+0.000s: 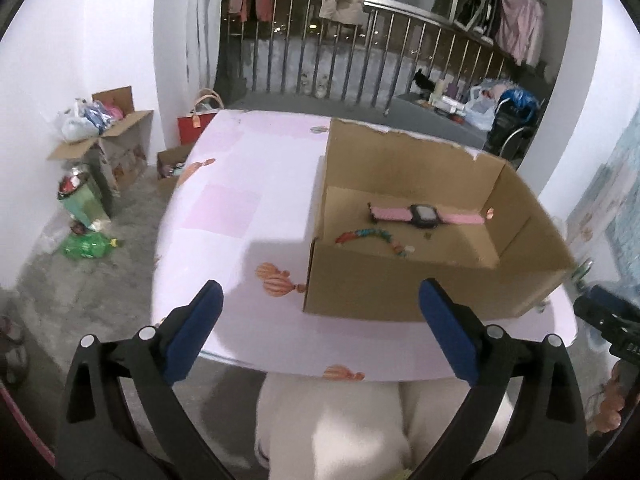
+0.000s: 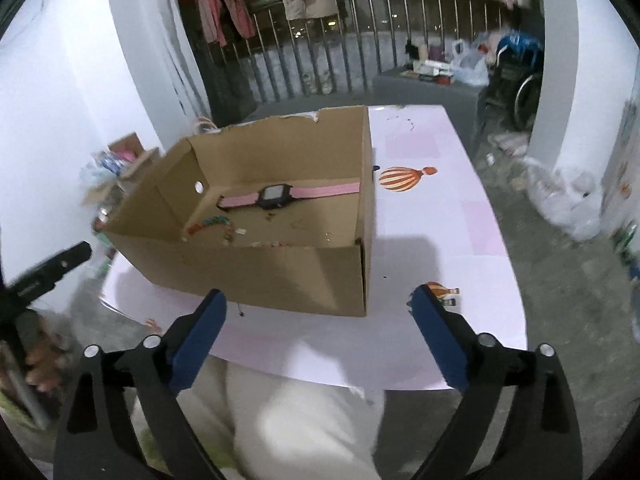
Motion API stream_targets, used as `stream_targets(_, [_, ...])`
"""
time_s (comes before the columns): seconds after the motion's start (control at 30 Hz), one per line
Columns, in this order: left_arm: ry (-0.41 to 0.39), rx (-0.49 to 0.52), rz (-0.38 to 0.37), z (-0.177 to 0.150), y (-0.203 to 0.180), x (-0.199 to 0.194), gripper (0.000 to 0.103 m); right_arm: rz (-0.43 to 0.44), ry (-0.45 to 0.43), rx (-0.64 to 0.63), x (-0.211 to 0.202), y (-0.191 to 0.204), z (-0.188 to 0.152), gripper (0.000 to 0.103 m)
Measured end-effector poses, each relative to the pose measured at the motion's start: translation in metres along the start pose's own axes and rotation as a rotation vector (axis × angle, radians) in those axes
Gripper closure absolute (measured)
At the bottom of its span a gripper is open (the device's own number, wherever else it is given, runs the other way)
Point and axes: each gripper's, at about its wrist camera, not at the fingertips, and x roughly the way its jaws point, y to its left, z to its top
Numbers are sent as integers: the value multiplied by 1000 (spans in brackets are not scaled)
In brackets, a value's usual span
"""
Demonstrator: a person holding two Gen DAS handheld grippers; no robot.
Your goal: Organize jewelry
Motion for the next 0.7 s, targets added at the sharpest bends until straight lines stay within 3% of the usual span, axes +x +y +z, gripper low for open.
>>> stream_targets(0.27, [8, 110, 133, -4, -15, -2, 8, -99, -28, -6, -5, 14, -8, 6])
stream_targets(0.43, [30, 134, 159, -4, -18, -2, 8, -149, -14, 18, -3, 11, -8, 6])
stream_targets(0.7, [107, 80, 166, -9, -18, 6, 8, -203, 11, 32, -1, 5, -9, 6])
